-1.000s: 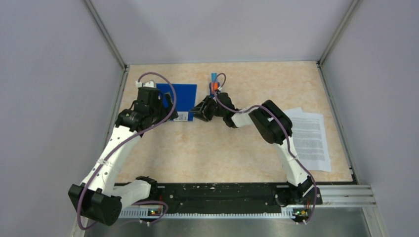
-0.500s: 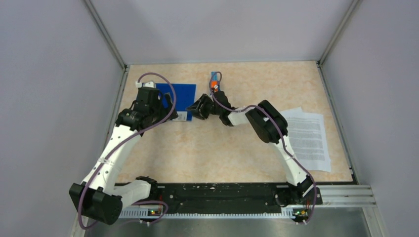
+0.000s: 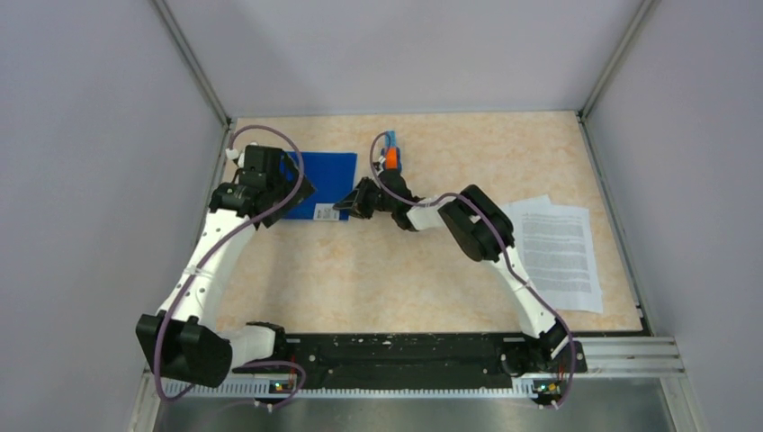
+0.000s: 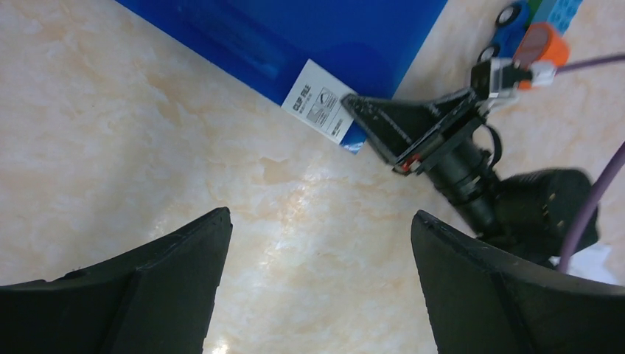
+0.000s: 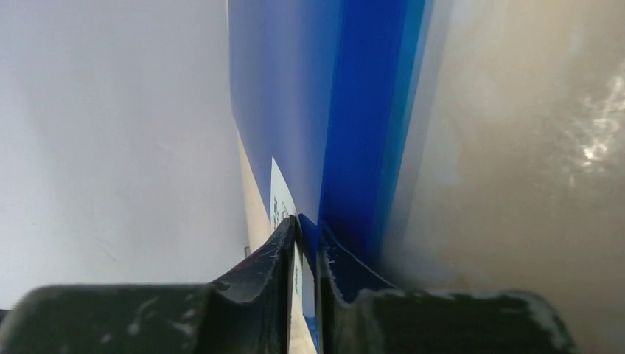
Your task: Put the files into the folder
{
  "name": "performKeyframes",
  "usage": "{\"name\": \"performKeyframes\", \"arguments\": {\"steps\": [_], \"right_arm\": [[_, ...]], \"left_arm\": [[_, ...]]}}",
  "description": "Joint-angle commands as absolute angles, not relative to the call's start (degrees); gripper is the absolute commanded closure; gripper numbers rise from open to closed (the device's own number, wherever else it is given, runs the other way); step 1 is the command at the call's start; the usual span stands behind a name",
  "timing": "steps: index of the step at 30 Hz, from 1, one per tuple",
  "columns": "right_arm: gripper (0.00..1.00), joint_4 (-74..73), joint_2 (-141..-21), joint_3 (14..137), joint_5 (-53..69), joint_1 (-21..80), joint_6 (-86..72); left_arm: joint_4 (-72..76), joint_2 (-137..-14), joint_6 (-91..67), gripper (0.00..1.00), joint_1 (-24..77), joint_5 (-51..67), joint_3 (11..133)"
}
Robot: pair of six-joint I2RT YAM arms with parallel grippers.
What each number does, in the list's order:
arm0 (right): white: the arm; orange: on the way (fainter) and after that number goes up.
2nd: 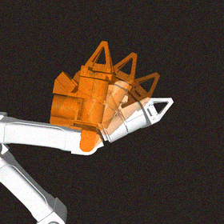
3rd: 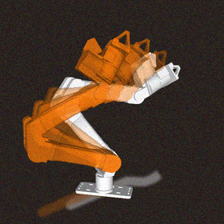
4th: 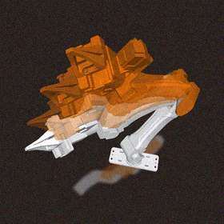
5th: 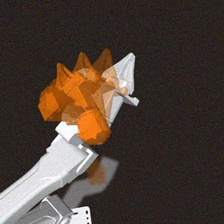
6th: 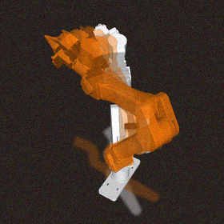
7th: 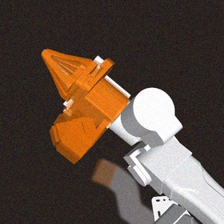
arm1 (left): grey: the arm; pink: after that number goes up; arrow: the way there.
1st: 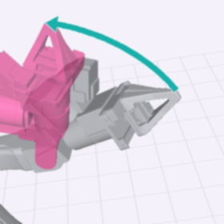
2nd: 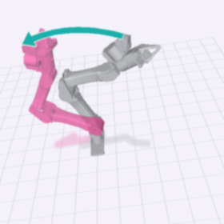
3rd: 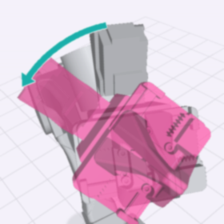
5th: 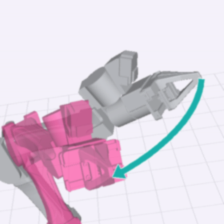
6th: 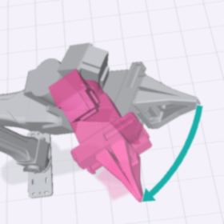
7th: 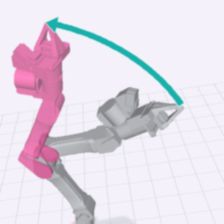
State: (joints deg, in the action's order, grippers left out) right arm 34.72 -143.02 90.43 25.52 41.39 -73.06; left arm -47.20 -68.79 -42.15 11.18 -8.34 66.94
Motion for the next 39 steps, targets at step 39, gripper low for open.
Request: {"name": "performKeyframes", "arguments": {"steps": [39], "right_arm": [[1.00, 28.15, -97.82, 53.48, -16.00, 69.05, -8.83]], "left_arm": [[-51.79, -77.71, -62.67, 0.09, 2.31, -16.57, 79.85]]}}
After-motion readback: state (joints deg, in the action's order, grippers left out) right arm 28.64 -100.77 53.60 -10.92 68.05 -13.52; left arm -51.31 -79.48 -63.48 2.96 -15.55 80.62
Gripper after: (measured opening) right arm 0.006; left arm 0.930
